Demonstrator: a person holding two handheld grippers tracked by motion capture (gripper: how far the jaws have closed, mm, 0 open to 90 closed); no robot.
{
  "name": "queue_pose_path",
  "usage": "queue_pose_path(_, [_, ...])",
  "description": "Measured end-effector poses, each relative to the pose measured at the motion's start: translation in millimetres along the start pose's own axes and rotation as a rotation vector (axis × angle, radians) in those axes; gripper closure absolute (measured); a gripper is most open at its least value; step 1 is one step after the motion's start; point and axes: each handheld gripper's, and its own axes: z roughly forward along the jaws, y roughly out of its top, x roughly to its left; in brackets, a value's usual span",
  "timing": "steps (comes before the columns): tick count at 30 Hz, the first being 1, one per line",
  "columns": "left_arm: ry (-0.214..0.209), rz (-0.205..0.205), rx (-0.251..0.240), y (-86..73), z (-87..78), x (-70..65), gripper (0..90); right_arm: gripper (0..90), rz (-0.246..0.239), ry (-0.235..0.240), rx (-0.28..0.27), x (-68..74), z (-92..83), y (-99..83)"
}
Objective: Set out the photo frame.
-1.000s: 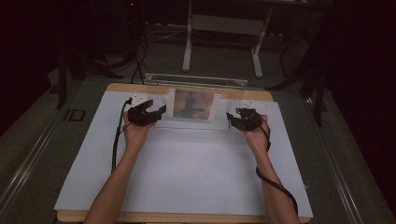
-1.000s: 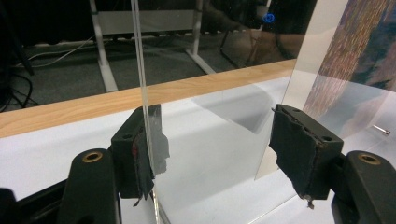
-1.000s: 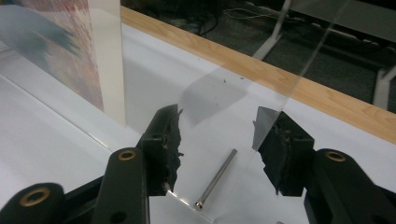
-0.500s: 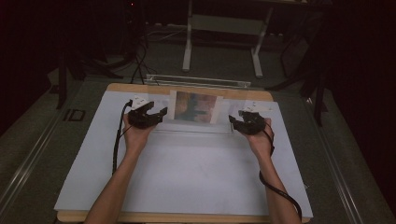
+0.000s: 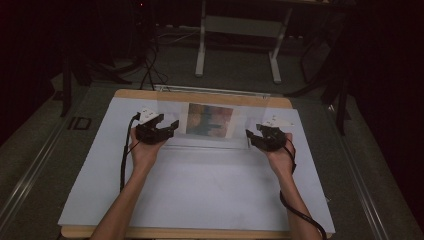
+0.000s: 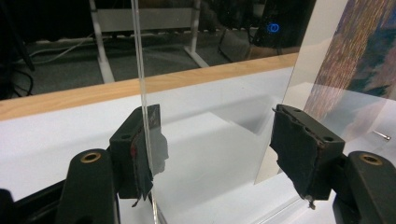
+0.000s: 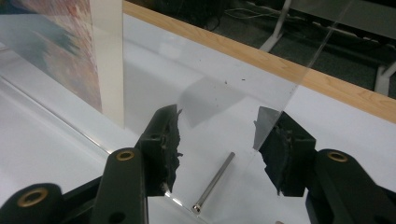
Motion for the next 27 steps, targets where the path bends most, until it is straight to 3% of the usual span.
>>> queue_pose_path(13, [-0.019, -0.018, 0.009, -7.8, -11.9, -5.0, 34.0, 49.2, -0.009, -0.002, -0.013, 8.3, -15.0, -3.4])
queue_pose_path(19, [-0.021, -0.014, 0.016, -10.4, -16.1, -9.5, 34.1, 49.3, 0.012, 0.009, -0.015, 8.5, -18.7, -7.2])
queue_pose_path(27, [-0.031, -0.039, 0.030, -16.7, -19.5, -9.3, 34.2, 49.3, 0.007, 0.012, -0.011, 14.4, -24.2, -11.3])
